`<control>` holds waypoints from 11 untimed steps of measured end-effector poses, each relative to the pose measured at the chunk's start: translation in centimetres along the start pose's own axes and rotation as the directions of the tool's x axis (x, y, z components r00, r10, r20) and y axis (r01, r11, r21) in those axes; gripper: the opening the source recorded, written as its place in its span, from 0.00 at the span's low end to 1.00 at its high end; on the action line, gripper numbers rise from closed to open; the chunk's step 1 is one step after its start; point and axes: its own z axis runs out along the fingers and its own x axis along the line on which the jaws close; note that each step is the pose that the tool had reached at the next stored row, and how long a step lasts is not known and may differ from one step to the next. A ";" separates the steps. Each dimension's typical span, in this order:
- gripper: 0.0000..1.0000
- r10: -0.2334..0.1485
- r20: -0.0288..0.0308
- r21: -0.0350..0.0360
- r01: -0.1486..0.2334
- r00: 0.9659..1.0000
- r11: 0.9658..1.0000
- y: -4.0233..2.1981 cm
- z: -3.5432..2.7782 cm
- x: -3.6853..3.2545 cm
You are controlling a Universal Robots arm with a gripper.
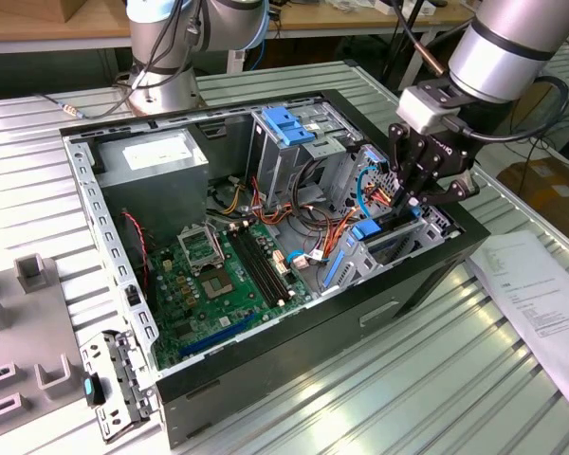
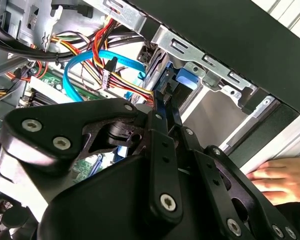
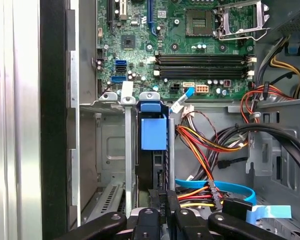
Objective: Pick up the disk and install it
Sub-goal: 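Insert the first disk wire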
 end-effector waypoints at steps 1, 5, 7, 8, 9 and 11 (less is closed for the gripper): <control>0.18 0.004 0.000 0.000 -0.004 1.000 1.000 0.00 0.01 0.00; 0.18 0.017 0.000 0.000 -0.017 1.000 1.000 -0.02 0.01 -0.01; 0.18 0.017 0.000 0.000 -0.017 1.000 1.000 -0.04 0.01 -0.01; 0.18 0.017 0.000 0.000 -0.017 1.000 1.000 -0.04 0.00 -0.01; 0.18 0.017 0.000 0.000 -0.017 1.000 1.000 -0.05 0.00 -0.01; 0.18 0.012 0.000 0.000 -0.012 1.000 1.000 -0.05 0.01 -0.01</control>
